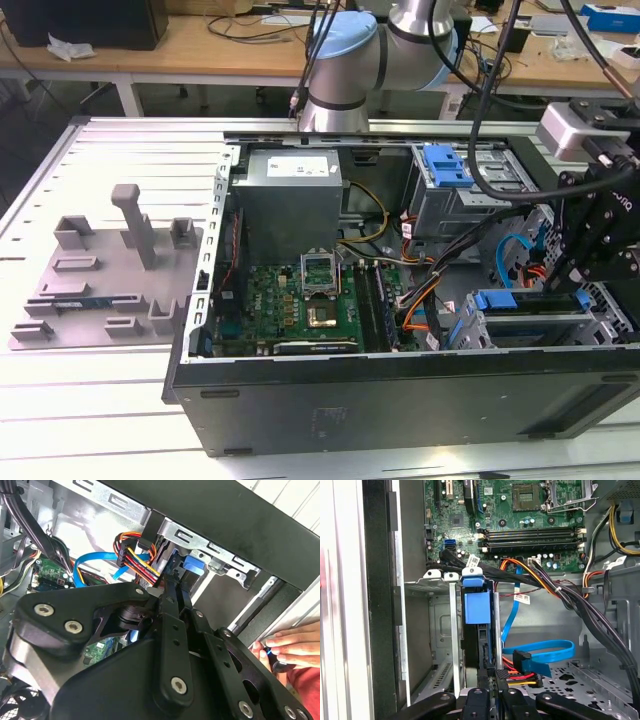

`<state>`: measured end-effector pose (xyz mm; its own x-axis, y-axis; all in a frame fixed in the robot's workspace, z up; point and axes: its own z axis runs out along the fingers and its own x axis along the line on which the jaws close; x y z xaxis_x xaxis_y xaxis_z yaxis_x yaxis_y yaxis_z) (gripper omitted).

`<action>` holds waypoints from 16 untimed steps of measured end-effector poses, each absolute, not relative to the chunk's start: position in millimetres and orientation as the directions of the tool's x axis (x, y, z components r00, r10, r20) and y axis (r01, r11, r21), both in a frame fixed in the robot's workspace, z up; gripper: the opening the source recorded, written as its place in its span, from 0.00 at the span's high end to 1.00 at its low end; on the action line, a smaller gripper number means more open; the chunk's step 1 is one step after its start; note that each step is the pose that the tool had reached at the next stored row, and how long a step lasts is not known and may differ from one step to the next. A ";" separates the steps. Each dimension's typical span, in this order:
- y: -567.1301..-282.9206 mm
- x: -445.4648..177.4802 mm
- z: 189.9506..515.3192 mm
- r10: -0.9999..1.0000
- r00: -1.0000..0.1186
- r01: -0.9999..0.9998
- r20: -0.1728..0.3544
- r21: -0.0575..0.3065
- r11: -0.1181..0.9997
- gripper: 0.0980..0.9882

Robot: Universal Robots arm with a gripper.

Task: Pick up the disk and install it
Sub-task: 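Insert the first disk wire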

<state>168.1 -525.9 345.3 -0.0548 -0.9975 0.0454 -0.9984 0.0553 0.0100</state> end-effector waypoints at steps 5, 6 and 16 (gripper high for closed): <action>-526.2 168.2 344.2 -0.997 -0.055 -0.998 0.045 0.010 0.055 0.92; -526.3 168.2 344.1 -0.997 -0.055 -0.998 0.045 0.010 0.055 0.92; -526.8 168.2 340.5 -0.997 -0.055 -0.998 0.045 0.010 0.055 0.92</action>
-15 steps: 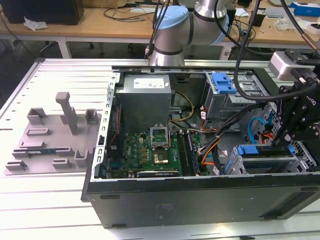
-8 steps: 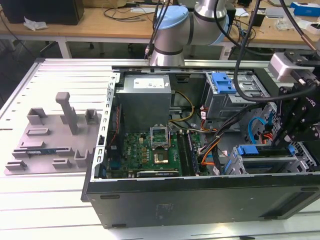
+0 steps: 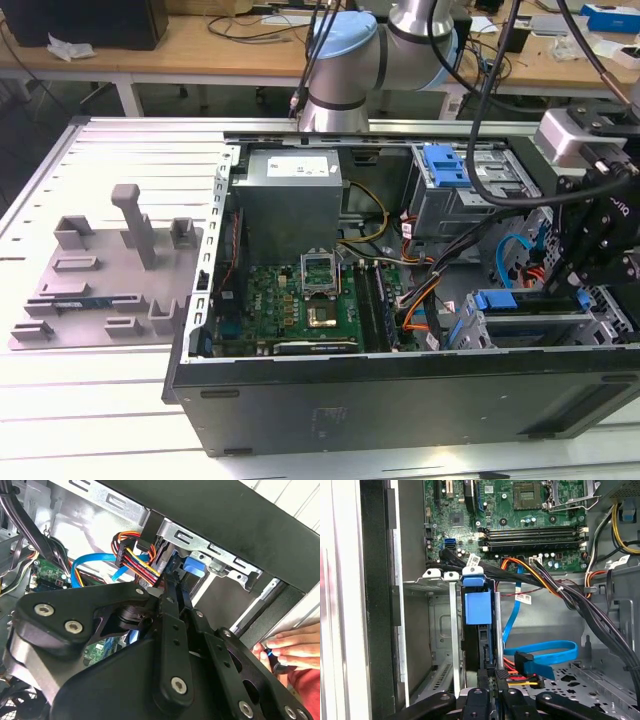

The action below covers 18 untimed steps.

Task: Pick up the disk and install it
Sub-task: 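Insert the first disk wire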

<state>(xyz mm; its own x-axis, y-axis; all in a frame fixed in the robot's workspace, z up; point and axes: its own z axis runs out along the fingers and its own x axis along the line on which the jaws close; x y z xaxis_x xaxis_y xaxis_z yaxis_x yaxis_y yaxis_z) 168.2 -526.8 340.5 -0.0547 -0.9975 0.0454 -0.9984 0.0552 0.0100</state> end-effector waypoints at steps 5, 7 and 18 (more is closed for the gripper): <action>-526.9 168.2 338.7 -0.997 -0.055 -0.998 0.046 0.010 0.055 0.92; -527.0 168.2 337.8 -0.997 -0.055 -0.998 0.046 0.010 0.055 0.92; -527.3 168.2 334.6 -0.997 -0.055 -0.998 0.046 0.010 0.055 0.92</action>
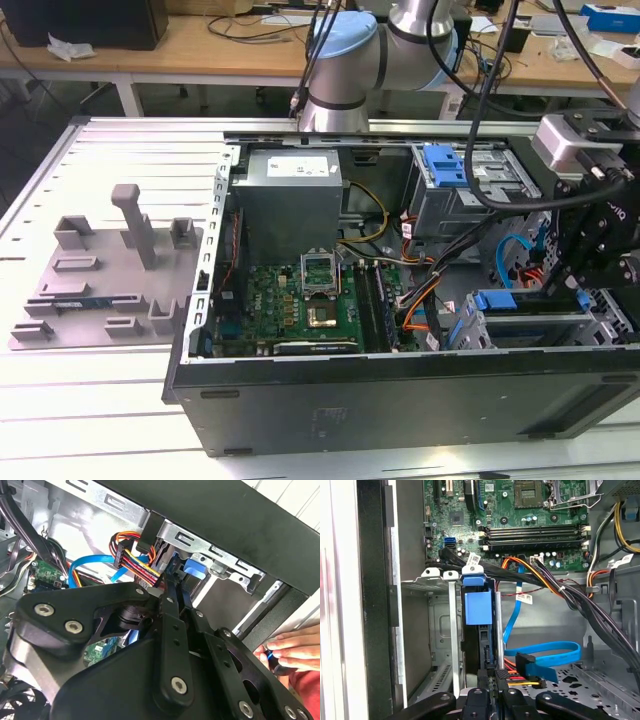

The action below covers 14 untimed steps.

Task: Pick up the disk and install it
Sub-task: 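Insert the first disk wire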

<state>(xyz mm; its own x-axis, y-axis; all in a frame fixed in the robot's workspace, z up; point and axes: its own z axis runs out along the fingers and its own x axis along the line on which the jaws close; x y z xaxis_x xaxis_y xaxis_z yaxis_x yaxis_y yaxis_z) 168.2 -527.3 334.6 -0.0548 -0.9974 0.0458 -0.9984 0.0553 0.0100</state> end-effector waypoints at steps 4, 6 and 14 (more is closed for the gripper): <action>-527.3 168.1 332.4 -0.998 -0.055 -0.998 0.043 0.010 0.055 0.85; -527.3 168.1 334.3 -0.997 -0.055 -0.998 0.045 0.010 0.055 0.77; -526.1 168.1 362.7 -0.997 -0.055 -0.998 0.045 0.010 0.055 0.77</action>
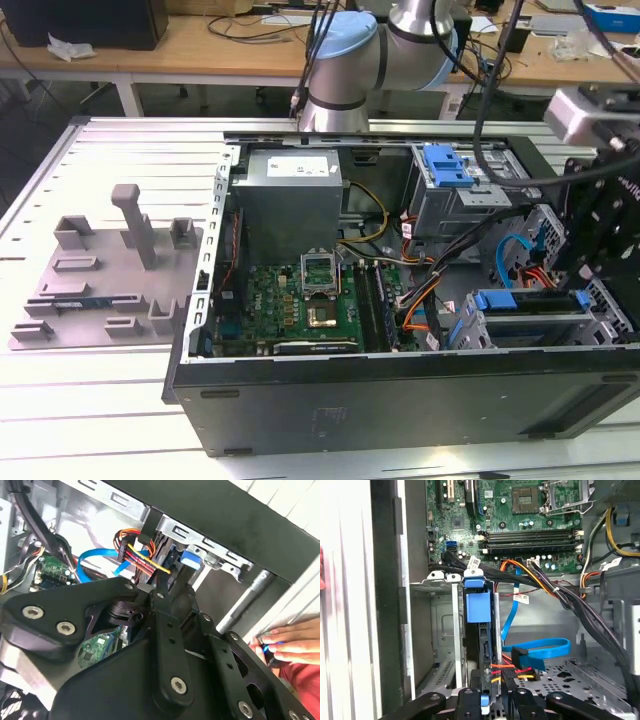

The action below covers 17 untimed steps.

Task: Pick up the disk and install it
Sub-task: 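Insert the first disk wire, then insert the second disk wire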

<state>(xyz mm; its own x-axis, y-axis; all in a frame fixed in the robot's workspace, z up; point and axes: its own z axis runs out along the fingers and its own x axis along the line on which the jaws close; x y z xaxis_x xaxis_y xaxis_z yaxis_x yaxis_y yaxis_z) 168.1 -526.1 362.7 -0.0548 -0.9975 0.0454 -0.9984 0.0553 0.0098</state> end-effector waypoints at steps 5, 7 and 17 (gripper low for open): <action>-525.8 168.2 386.4 -0.997 -0.055 -0.998 0.045 0.010 0.055 0.77; -525.8 168.2 386.8 -0.997 -0.055 -0.998 0.045 0.010 0.055 0.77; -525.8 168.2 387.1 -0.997 -0.055 -0.998 0.045 0.010 0.055 0.77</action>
<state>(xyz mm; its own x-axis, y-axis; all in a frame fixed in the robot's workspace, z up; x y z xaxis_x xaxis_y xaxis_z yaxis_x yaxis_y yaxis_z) 168.2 -525.8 387.1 -0.0548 -0.9975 0.0455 -0.9984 0.0553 0.0098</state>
